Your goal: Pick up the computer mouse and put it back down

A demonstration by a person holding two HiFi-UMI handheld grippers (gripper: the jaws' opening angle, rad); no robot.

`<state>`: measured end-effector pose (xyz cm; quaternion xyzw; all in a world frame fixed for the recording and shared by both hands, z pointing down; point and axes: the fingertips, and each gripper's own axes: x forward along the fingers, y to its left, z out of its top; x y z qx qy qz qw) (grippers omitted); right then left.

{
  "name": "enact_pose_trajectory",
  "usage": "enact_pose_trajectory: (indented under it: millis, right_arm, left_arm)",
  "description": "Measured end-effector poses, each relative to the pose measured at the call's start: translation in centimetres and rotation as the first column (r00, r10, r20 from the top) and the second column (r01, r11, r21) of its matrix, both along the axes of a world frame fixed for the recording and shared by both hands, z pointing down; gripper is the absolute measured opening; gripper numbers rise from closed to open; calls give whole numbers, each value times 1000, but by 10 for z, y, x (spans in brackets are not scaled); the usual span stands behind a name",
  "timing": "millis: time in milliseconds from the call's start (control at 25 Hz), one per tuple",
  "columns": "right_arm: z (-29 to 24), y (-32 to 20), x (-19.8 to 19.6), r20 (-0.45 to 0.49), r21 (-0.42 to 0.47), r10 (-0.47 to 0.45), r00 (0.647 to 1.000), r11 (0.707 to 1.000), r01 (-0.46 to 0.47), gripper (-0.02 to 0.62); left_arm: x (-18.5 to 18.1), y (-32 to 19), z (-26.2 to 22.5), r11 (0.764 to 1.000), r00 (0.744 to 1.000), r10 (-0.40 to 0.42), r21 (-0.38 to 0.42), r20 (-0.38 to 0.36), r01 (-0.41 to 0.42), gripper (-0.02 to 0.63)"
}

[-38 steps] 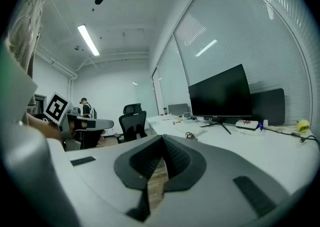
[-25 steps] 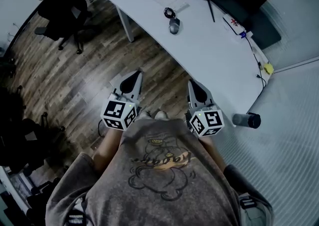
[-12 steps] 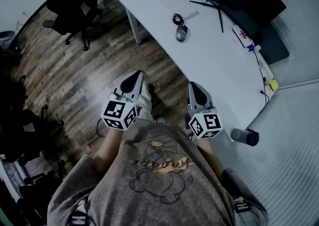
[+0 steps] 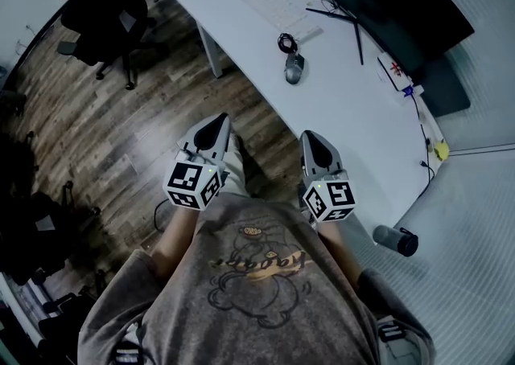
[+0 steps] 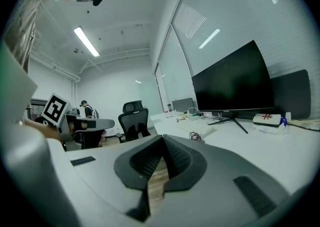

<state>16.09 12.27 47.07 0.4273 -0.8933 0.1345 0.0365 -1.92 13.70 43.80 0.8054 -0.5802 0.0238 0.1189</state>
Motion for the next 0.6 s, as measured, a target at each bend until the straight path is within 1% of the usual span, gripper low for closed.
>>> enact_pose_trajectory:
  millis: [360,600]
  right_arm:
    - [-8,-84,-48,-14,-11,31,999,999,-31,3]
    - [-15,-133,-69,-20,-12,89,996,996,-89,3]
  left_arm:
    - [-46,-94,-10,999,999,44,-1,-5,-44,18]
    - [-71,-152,-18,996,996,94,-4,-10,-94,18]
